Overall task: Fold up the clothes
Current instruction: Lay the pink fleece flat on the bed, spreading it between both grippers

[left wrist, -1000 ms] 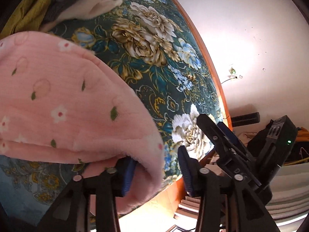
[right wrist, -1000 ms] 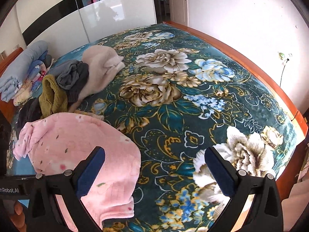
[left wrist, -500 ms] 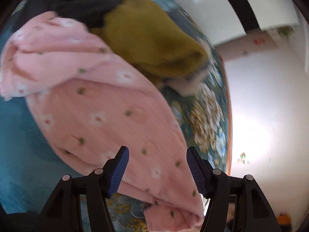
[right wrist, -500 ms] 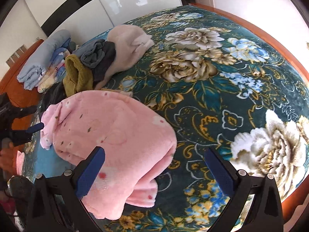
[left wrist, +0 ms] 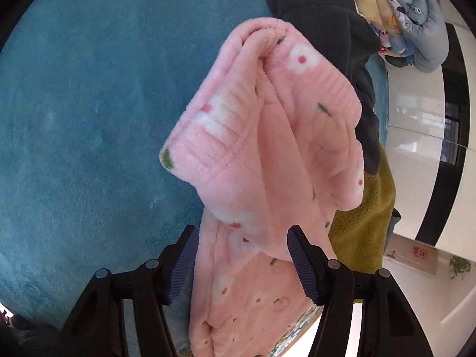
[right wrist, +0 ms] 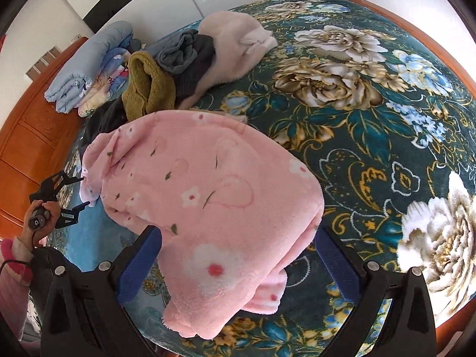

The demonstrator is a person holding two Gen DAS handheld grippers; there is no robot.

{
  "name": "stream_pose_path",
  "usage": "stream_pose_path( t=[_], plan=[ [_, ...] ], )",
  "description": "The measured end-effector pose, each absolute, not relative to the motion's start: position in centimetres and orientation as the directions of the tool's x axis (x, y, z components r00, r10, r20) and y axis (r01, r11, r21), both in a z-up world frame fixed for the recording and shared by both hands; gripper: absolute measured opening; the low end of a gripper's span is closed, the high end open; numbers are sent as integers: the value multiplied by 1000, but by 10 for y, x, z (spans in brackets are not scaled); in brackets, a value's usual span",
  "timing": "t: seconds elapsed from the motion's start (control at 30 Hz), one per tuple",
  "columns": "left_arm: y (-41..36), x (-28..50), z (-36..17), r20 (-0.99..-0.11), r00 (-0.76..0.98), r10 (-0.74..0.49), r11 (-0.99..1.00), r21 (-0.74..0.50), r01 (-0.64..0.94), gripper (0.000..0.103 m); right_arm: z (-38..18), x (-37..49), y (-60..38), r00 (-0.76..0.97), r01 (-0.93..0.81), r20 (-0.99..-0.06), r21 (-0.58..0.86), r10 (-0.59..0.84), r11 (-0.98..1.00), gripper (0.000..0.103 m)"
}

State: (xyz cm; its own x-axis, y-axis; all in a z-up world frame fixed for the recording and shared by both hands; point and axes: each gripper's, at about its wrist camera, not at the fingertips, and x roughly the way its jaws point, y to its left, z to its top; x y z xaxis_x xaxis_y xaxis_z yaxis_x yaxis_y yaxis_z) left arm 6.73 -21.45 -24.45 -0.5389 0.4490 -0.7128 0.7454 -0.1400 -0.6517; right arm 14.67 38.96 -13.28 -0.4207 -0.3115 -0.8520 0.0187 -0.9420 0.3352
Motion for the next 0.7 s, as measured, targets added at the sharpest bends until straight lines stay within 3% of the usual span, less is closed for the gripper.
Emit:
stream_pose_path(
  t=[0.07, 0.1, 0.17, 0.2, 0.53, 0.7],
  plan=[
    [-215, 65, -241, -724, -546, 420, -170, -654, 737, 60, -134, 144, 388, -409, 19, -859, 328, -306, -945, 103],
    [-216, 66, -235, -732, -556, 394, -187, -656, 731, 54, -133, 143, 390, -416, 14, -857, 328, -303, -945, 103],
    [-219, 69, -224, -744, -575, 340, -220, -658, 720, 14, -131, 141, 395, -429, 5, -853, 327, -298, -945, 103],
    [-220, 70, -218, -748, -585, 313, -237, -658, 715, 7, -129, 140, 397, -435, 0, -851, 327, -295, -945, 103],
    [-232, 96, -159, -774, -633, 2, -393, -583, 711, 3, -118, 129, 421, -497, -47, -827, 327, -262, -944, 103],
    [-250, 119, -179, -801, -598, 21, -279, -579, 766, 3, -166, 107, 456, -427, -212, -869, 366, -251, -906, 100]
  ],
)
